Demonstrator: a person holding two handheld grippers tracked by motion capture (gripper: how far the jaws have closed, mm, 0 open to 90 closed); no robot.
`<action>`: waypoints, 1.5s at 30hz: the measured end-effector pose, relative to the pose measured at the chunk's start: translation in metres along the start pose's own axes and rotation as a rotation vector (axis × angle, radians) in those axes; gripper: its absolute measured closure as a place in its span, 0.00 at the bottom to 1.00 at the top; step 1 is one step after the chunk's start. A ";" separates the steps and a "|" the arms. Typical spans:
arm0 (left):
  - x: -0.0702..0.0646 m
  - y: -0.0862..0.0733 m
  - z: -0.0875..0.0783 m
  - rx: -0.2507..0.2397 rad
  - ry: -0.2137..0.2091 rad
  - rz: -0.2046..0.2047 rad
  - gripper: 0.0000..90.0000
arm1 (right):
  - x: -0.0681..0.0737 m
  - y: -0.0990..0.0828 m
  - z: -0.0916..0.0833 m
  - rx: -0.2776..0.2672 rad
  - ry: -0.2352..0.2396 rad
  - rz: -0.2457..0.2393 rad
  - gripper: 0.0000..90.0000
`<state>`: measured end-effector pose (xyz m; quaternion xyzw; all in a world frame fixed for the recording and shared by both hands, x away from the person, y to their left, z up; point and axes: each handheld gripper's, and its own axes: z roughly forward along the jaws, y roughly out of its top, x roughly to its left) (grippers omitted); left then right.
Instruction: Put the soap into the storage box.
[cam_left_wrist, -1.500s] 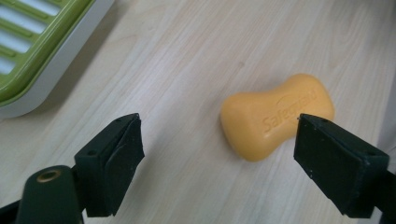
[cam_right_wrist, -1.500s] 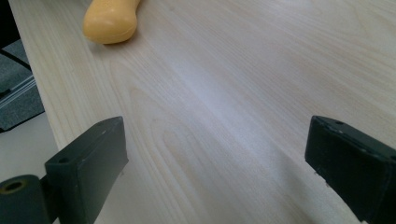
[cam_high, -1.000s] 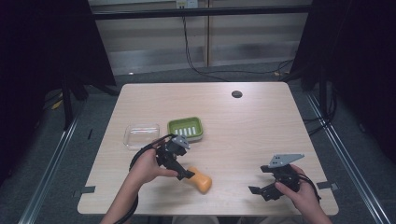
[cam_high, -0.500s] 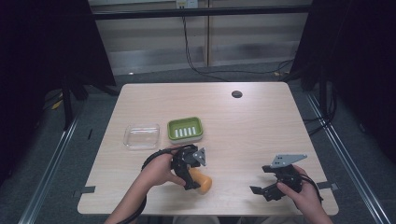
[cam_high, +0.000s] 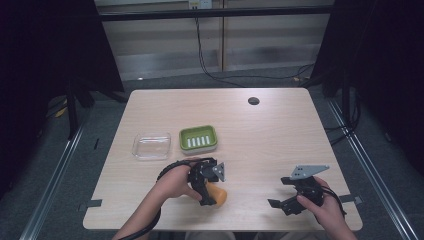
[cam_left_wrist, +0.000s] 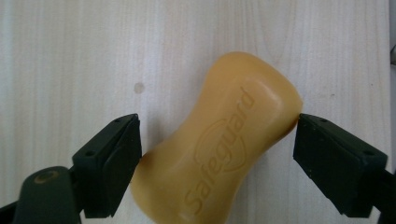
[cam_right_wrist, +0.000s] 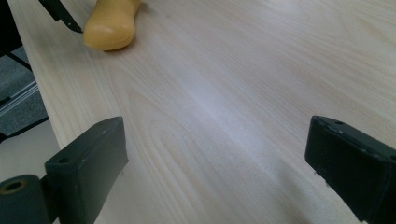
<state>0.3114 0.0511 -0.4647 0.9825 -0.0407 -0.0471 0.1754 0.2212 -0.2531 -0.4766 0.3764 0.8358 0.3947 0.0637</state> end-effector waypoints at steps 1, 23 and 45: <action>0.000 0.001 0.001 0.012 0.004 0.017 0.18 | 0.000 0.000 0.000 0.000 0.000 0.000 0.06; 0.007 0.008 0.006 0.060 0.032 -0.292 0.55 | 0.000 0.000 -0.002 -0.003 -0.004 0.003 0.06; 0.019 0.010 -0.025 0.101 0.020 -0.382 0.55 | 0.001 0.001 -0.002 -0.002 -0.003 -0.004 0.06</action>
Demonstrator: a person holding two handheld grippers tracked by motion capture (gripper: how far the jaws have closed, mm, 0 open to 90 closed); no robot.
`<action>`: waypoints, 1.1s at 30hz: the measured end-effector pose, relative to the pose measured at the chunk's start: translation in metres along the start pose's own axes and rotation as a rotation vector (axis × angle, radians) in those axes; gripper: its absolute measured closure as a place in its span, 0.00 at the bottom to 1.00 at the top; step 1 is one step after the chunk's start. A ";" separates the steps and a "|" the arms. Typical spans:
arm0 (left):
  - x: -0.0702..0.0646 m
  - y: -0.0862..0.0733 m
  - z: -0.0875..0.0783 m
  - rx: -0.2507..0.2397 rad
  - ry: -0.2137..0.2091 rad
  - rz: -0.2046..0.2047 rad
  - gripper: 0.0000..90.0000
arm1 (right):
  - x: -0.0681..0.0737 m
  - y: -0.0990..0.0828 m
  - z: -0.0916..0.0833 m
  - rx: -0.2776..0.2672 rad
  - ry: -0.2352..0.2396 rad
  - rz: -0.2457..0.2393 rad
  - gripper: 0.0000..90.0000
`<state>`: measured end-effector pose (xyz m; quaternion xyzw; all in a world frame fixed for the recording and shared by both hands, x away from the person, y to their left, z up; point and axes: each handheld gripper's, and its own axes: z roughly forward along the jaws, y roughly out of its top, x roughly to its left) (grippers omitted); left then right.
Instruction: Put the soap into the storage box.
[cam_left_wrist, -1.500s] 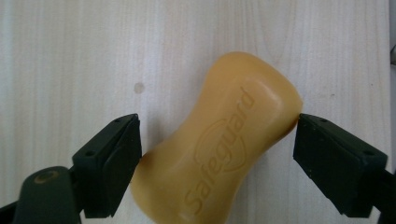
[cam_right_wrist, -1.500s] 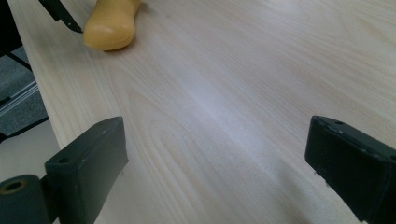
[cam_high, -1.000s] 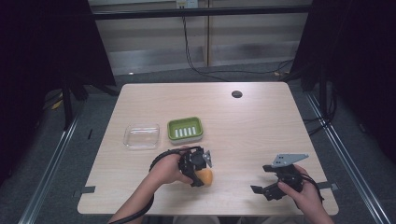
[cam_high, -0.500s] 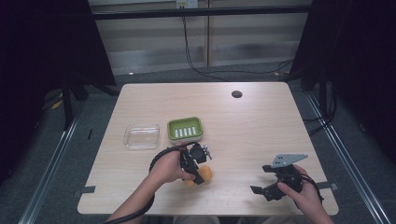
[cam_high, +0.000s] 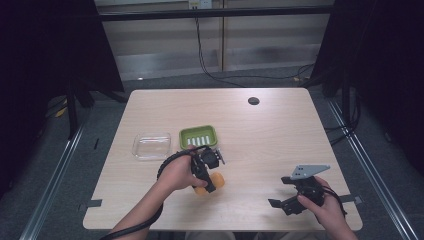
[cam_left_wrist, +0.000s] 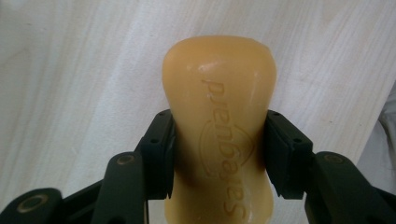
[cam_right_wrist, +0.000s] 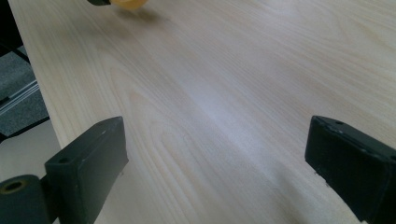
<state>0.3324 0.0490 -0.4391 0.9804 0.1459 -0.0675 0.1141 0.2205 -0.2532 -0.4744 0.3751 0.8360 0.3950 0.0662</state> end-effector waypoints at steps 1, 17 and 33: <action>0.000 0.000 -0.001 -0.007 0.005 -0.013 0.55 | 0.000 0.000 0.000 0.000 0.000 0.000 0.06; 0.019 -0.001 -0.016 0.018 0.046 -0.036 0.55 | 0.000 0.000 -0.001 0.001 -0.005 -0.003 0.06; 0.036 0.001 -0.024 0.009 0.079 -0.018 0.55 | 0.000 0.000 0.000 0.003 -0.007 -0.004 0.06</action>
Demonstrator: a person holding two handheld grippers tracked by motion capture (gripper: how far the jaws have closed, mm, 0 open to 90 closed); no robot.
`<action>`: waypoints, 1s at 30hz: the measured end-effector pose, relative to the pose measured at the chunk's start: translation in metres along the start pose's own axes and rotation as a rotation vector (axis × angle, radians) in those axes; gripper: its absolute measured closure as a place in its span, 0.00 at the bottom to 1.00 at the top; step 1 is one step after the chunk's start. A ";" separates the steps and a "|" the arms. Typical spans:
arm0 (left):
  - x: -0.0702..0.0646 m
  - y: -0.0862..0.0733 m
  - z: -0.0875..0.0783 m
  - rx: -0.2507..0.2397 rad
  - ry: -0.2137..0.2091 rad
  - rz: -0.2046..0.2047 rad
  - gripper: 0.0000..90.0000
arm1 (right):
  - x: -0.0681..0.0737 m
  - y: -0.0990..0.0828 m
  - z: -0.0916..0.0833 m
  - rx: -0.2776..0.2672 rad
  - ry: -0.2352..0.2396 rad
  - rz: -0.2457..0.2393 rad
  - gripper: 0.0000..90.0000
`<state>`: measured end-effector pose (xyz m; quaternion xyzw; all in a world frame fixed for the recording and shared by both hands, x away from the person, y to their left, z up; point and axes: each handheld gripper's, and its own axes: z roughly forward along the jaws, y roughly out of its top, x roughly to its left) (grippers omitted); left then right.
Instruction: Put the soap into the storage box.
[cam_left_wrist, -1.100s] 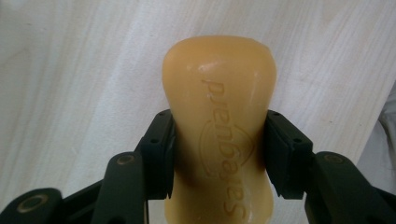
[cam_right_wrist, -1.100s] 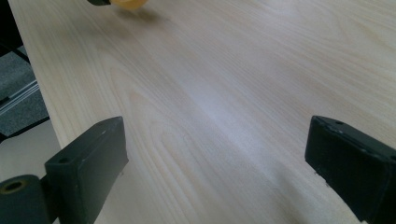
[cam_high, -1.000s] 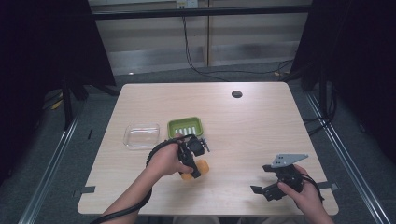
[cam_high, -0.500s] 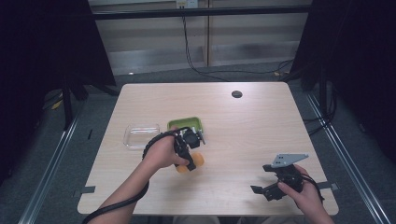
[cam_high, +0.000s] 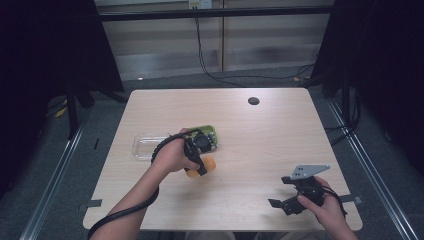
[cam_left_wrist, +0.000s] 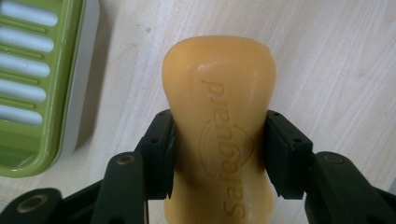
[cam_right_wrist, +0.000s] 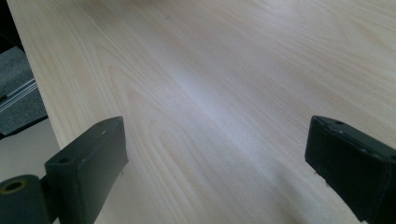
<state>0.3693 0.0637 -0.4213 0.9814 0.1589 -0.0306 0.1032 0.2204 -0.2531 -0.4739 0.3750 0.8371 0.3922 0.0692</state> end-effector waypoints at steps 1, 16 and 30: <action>0.001 0.000 0.000 0.006 -0.009 -0.003 0.55 | 0.000 0.000 0.000 0.000 0.000 0.000 0.06; 0.012 0.004 -0.010 0.000 0.006 -0.020 0.55 | -0.001 0.000 0.000 -0.002 0.002 0.003 0.06; 0.027 0.005 -0.018 -0.010 0.010 -0.043 0.55 | -0.001 0.000 0.000 0.000 -0.001 -0.002 0.06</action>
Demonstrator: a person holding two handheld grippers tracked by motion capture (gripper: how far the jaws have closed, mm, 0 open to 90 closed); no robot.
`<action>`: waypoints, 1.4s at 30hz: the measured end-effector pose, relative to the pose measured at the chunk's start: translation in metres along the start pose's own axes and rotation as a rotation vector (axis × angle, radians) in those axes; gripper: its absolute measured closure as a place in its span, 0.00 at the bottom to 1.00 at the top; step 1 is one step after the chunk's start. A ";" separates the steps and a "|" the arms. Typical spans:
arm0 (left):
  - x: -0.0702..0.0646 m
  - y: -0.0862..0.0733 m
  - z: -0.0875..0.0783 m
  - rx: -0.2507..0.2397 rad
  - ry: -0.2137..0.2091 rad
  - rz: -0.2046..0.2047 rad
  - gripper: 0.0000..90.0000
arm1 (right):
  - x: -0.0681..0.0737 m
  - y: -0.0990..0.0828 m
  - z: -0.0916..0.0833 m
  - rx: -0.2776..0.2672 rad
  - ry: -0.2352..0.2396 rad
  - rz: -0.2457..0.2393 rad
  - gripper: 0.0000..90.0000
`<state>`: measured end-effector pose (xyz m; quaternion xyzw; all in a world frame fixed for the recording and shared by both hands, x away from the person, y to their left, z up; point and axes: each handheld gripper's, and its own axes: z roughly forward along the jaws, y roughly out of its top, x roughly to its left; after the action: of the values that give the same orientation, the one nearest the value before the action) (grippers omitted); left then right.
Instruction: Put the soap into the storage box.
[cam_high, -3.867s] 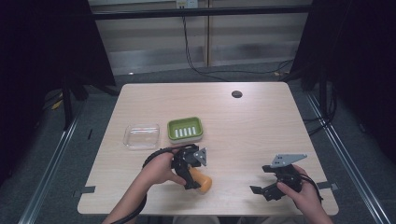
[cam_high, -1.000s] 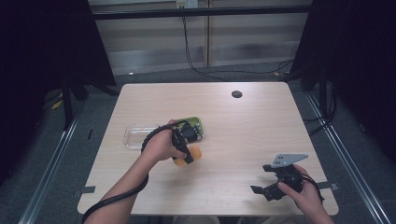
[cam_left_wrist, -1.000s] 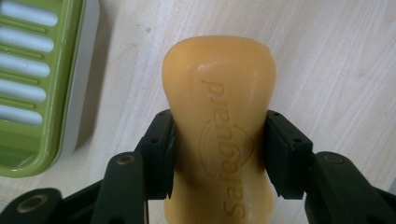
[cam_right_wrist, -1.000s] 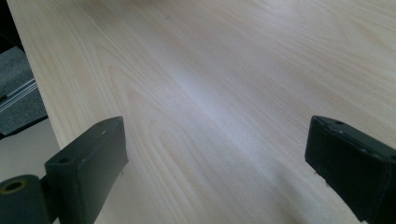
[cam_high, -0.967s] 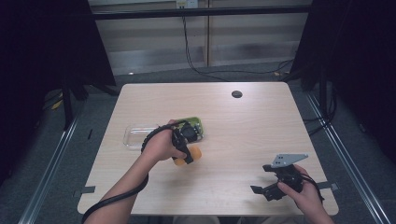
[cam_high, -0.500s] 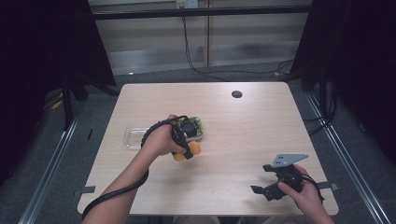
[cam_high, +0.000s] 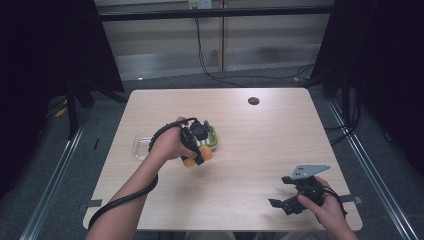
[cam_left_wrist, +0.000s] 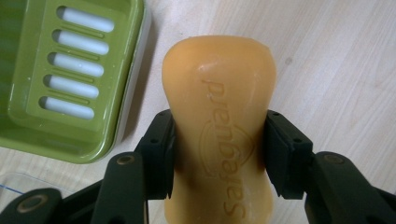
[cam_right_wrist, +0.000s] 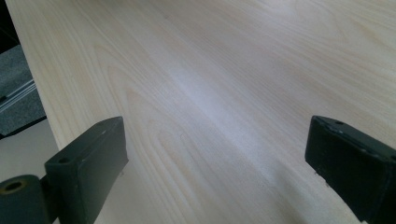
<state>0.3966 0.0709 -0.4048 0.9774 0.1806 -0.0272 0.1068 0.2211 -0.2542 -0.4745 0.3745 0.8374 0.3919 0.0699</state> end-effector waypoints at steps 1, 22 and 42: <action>0.001 0.000 -0.001 0.003 -0.007 -0.001 0.55 | 0.000 0.000 0.000 0.001 0.001 0.001 0.06; 0.013 0.007 -0.005 -0.006 -0.008 -0.014 0.55 | 0.000 0.000 -0.001 0.000 -0.001 0.005 0.06; 0.024 0.014 -0.009 0.005 -0.008 -0.018 0.55 | -0.001 0.000 0.000 0.002 0.001 0.001 0.06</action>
<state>0.4238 0.0686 -0.3957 0.9758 0.1889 -0.0327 0.1051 0.2212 -0.2548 -0.4745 0.3749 0.8376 0.3913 0.0689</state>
